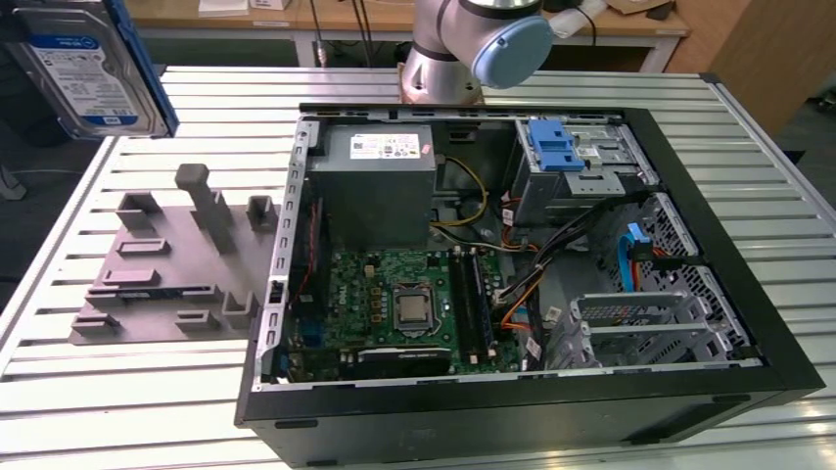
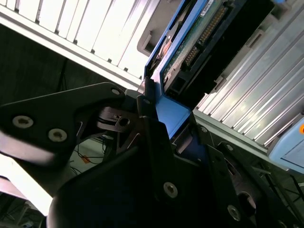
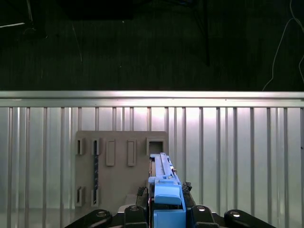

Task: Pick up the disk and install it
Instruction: 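Pick up the disk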

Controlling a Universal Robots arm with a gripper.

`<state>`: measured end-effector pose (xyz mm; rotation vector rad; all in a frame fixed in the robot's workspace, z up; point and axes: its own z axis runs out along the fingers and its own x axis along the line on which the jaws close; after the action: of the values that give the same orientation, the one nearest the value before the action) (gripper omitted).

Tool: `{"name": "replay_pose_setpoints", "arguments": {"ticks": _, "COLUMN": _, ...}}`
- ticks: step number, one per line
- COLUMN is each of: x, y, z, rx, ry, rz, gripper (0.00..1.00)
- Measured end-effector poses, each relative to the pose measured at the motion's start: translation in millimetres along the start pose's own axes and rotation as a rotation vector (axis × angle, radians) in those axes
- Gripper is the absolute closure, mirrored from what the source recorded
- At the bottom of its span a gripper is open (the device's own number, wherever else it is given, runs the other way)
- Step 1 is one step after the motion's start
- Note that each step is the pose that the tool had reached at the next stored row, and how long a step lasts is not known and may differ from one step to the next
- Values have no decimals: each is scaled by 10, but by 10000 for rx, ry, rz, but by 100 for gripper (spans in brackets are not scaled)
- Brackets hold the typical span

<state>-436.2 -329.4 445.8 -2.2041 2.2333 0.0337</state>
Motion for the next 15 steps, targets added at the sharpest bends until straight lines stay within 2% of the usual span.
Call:
{"name": "replay_pose_setpoints", "arguments": {"ticks": 9, "x": -1, "y": 1, "z": -51, "rx": 0, "ry": 0, "rz": 0, "gripper": 64}}
{"name": "replay_pose_setpoints", "arguments": {"ticks": 15, "x": -2, "y": 2, "z": -131, "rx": 0, "ry": 0, "rz": 0, "gripper": 64}}
